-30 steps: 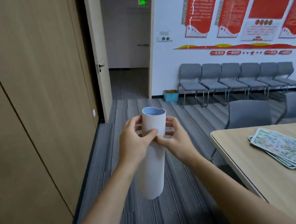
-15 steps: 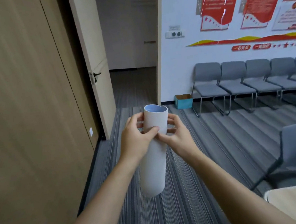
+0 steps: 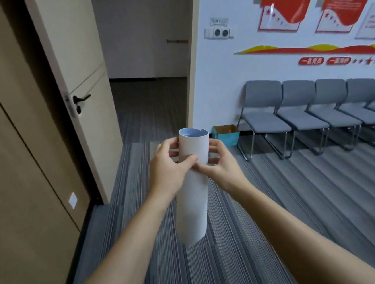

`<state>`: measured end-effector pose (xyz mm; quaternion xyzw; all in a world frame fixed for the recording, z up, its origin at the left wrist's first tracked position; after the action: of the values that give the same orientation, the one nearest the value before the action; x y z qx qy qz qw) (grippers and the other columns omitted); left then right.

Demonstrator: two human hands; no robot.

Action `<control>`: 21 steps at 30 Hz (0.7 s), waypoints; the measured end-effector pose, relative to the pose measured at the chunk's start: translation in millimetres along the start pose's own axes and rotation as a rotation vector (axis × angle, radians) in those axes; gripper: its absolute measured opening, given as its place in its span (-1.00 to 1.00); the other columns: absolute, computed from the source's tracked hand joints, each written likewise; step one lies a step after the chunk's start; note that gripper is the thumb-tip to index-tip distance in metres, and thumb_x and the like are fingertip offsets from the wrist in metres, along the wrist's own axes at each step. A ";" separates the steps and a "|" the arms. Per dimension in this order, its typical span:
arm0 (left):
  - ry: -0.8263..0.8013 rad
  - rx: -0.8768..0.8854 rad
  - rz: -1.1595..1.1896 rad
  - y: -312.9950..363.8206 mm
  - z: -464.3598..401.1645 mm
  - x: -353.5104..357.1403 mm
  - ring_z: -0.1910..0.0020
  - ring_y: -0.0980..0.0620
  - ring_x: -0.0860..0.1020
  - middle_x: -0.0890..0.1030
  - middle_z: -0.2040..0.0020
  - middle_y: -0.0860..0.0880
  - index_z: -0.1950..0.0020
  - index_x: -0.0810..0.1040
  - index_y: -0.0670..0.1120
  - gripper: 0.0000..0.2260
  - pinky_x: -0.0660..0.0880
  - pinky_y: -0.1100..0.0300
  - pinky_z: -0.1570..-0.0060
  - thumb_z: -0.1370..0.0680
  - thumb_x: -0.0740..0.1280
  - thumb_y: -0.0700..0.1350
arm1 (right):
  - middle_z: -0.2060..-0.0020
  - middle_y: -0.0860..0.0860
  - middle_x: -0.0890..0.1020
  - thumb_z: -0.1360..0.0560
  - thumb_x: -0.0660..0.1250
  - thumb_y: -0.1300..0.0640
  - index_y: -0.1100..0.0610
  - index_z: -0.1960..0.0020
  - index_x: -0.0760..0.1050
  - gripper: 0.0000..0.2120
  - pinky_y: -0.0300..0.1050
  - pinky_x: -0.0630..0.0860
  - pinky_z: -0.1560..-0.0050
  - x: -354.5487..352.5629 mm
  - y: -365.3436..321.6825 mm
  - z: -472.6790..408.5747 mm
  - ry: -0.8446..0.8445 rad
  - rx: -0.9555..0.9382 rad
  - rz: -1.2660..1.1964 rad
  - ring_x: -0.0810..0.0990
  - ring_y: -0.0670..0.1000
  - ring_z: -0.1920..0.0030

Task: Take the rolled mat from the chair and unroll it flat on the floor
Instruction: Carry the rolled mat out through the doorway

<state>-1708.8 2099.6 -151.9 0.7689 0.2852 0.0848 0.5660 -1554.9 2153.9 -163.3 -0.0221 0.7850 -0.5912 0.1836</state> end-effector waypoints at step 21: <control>0.055 -0.081 -0.078 -217.9 -619.5 132.7 -0.07 0.12 0.56 0.56 -0.14 0.02 -0.20 0.52 -0.03 -0.57 0.48 0.29 -0.01 -0.37 0.52 -0.15 | -0.06 -0.18 0.59 -0.38 0.52 0.07 -0.08 -0.24 0.41 -0.50 -0.04 0.61 -0.02 83.5 168.5 -661.6 -0.108 0.052 -0.045 0.62 -0.10 -0.03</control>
<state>-1955.0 2722.6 -163.9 0.7310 0.3266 0.0954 0.5915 -1809.9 2792.2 -188.5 -0.0670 0.7575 -0.6134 0.2130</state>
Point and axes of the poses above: each hand's wrist, its own z-axis away from the middle knuckle, its own x-axis out of the palm, y = z × x, the point moved 9 cm from there along -z, towards the middle knuckle
